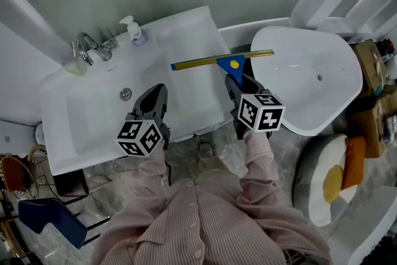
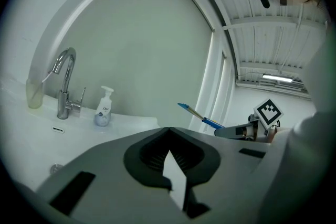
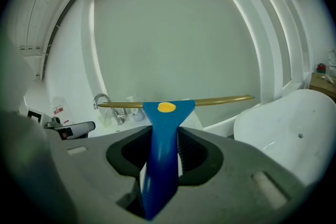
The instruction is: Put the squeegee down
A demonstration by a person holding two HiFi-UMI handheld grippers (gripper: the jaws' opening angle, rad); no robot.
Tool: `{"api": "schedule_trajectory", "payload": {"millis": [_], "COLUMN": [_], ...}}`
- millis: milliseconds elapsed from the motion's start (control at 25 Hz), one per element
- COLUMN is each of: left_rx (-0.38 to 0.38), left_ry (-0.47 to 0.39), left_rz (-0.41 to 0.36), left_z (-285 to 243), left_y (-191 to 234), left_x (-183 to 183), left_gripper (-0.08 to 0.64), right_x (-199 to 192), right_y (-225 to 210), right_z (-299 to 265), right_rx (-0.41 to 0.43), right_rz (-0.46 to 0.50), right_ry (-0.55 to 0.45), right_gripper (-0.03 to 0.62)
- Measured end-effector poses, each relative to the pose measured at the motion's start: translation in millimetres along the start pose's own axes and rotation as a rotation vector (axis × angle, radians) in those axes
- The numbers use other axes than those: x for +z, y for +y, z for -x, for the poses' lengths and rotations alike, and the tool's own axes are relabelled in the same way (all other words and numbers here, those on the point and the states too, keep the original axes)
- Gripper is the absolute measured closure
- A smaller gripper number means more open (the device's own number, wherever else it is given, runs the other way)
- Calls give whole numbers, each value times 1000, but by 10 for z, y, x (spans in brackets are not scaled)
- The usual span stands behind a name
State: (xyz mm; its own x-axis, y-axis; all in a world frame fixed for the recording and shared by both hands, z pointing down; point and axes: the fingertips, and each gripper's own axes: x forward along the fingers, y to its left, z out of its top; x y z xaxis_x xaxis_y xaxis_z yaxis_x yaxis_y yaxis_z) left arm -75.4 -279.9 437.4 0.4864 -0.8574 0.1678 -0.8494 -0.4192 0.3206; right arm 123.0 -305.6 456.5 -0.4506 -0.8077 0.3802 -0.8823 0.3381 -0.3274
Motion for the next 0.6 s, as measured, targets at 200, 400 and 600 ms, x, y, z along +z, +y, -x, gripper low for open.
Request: {"api": "schedule_trajectory", "payload": {"millis": [200, 400, 600], "left_rx": [34, 57, 77], "left_ry": [13, 30, 66], "left_rz": [30, 56, 90], "left_z": [-179, -311, -403], "left_y": [90, 174, 293], "left_x": [-96, -196, -325], "left_gripper": [558, 558, 558], "right_x": [10, -53, -201], "right_y": [-75, -104, -130], "right_z": [-274, -536, -764], "right_rx": [36, 58, 58], "right_rz": [18, 33, 47], "right_ry": [47, 96, 164], "right_gripper": [456, 456, 456]}}
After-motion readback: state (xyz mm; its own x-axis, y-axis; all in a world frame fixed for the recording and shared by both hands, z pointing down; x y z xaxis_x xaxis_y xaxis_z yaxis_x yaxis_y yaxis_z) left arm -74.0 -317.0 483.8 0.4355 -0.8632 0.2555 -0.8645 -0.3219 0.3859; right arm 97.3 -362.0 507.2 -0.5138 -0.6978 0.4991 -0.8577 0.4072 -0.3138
